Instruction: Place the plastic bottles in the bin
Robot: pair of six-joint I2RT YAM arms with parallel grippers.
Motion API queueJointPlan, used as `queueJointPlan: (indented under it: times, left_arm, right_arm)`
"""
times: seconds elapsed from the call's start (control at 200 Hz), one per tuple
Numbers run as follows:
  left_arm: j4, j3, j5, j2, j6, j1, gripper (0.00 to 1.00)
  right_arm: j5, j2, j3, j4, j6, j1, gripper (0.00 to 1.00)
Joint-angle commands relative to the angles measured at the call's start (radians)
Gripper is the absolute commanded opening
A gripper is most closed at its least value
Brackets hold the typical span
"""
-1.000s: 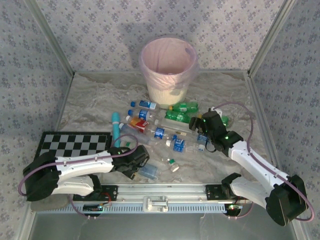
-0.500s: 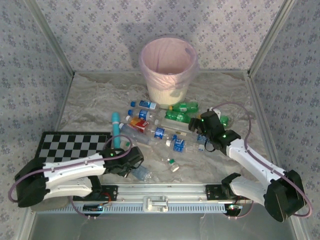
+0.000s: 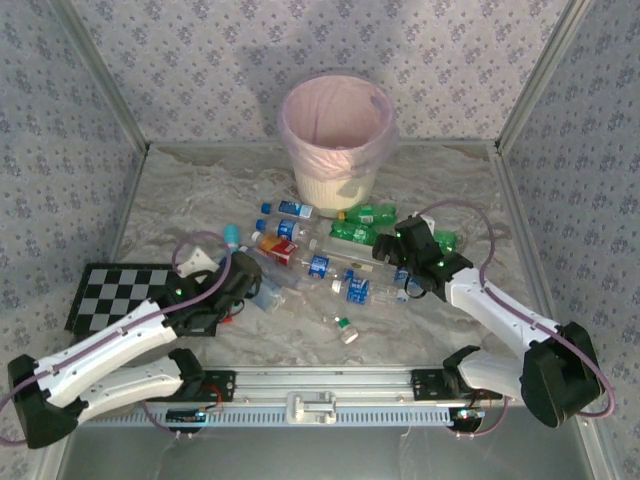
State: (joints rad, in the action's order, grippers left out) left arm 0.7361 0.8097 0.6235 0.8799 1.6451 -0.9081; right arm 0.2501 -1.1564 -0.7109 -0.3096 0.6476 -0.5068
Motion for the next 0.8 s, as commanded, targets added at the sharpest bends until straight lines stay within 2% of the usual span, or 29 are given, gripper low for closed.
queueJointPlan:
  times: [0.0,0.125,0.265,0.525,0.795]
  left_arm:
    - [-0.22,0.072,0.024,0.018,-0.318,0.1,0.37]
    - [-0.344,0.194,-0.035,0.09,-0.523,0.203,0.36]
    - [-0.449,0.37,-0.125,0.202,-0.72,0.272,0.36]
    - [-0.555,0.744,-0.309,0.45,-0.956,0.327,0.34]
    - [-0.629,1.15,-0.403,0.774,-1.16,0.339,0.33]
  right_arm:
    - [-0.012,-0.006,-0.025,-0.005,0.025,-0.007,1.0]
    - [-0.019,-0.002,-0.025,-0.017,0.029,-0.011,1.0]
    - [-0.014,0.008,-0.019,-0.023,0.04,-0.015,1.0]
    - [-0.014,0.03,0.001,-0.012,0.047,-0.025,1.0]
    - [-0.021,0.047,0.002,-0.011,0.056,-0.039,1.0]
